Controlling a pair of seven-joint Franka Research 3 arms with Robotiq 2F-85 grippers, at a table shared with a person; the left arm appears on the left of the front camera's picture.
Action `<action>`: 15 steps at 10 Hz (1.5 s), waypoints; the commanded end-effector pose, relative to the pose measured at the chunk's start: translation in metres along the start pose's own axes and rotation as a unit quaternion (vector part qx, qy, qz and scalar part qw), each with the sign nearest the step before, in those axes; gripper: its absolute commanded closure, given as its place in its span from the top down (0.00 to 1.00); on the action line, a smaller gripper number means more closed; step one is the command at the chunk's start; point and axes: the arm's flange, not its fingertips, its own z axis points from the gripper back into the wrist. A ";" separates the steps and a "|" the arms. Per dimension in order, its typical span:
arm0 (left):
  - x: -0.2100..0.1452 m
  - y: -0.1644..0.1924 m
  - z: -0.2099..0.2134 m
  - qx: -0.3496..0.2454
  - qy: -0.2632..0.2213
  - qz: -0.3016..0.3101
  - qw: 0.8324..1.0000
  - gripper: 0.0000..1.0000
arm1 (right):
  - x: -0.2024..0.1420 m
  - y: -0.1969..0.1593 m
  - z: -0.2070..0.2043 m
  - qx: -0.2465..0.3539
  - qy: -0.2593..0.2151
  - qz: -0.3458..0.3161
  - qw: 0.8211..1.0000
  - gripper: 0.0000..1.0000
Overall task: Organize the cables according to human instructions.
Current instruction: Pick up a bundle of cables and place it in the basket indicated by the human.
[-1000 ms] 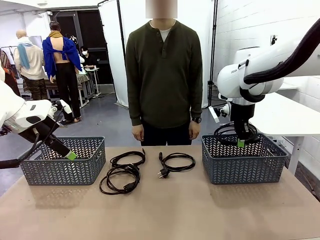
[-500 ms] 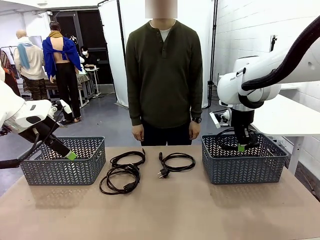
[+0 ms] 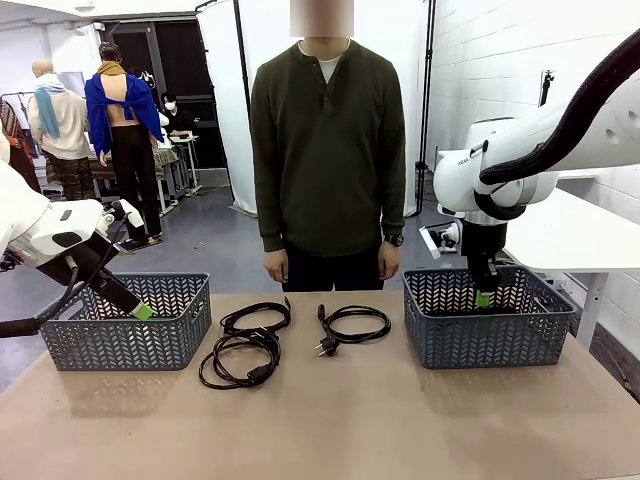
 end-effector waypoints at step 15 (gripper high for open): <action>0.000 0.001 0.000 -0.006 -0.004 0.006 1.000 1.00 | 0.005 -0.002 0.022 -0.011 -0.005 0.000 1.000 1.00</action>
